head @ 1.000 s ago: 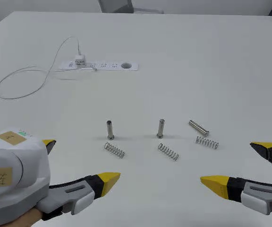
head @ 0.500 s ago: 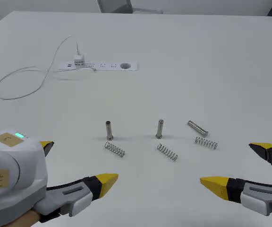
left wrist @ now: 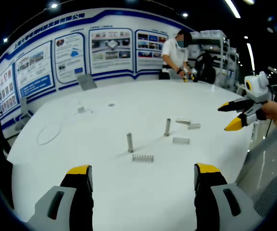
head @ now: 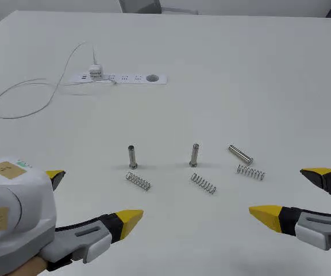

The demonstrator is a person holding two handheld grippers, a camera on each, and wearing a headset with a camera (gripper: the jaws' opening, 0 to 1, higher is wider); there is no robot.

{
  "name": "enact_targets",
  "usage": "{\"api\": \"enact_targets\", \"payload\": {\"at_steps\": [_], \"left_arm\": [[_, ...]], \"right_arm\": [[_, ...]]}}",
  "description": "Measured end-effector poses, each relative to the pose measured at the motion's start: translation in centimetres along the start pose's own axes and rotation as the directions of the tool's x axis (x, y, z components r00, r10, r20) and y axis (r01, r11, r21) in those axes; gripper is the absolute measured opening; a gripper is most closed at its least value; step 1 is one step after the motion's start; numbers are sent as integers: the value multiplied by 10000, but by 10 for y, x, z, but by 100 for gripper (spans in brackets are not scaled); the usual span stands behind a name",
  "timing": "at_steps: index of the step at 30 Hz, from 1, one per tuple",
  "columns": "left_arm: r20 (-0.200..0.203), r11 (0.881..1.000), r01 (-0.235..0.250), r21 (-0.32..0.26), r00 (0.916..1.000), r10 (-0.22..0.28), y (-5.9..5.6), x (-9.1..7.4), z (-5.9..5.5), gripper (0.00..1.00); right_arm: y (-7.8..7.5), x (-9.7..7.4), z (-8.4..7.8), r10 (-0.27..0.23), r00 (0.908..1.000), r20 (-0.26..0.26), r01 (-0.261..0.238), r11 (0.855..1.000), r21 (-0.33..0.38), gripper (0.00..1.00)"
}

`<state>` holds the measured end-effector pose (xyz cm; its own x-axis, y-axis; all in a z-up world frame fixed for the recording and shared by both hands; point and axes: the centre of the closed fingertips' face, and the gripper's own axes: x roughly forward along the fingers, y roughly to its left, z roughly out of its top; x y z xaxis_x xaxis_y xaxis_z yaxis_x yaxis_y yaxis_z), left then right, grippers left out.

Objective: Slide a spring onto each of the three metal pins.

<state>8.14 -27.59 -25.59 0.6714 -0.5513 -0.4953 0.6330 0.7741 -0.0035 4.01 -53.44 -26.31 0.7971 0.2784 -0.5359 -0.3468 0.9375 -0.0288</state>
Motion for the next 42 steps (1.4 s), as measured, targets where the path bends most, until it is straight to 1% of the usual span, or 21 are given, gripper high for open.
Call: {"api": "enact_targets", "payload": {"at_steps": [6, 9, 16, 19, 24, 30, 34, 42], "left_arm": [[-95, 10000, 33, 46, 9999, -33, -2, 1, -2, 88], [-58, 10000, 9, -22, 10000, -10, -1, 1, -2, 87], [-105, 9999, 55, -107, 9999, -56, -3, 4, -3, 86], [-102, 9999, 56, -108, 9999, -57, -3, 5, -3, 86], [-40, 10000, 24, -7, 10000, -24, -3, 7, -3, 85], [-38, 9999, 44, -94, 10000, -44, -2, 9, -4, 84], [-82, 9999, 72, -114, 9999, -73, -3, 9, -6, 84], [-87, 9998, 73, -174, 9999, -74, -3, 12, -9, 82]], "right_arm": [[-9, 8, 3, 2, 10000, -68, -2, 10000, 57, 73], [-14, 13, 5, -45, 9999, -94, 45, 10000, 68, 72], [-26, 25, 11, -65, 9997, -224, 68, 9999, 123, 61], [-32, 30, 17, -79, 9999, -148, 82, 9998, 157, 58], [-40, 39, 23, -157, 9998, -158, 159, 9998, 76, 54], [-47, 52, 26, -112, 9997, -221, 113, 9999, 42, 48], [-53, 60, 29, -113, 9999, -119, 115, 9998, 140, 43], [-60, 79, 31, -117, 9995, -291, 113, 9998, -143, 37]]}}
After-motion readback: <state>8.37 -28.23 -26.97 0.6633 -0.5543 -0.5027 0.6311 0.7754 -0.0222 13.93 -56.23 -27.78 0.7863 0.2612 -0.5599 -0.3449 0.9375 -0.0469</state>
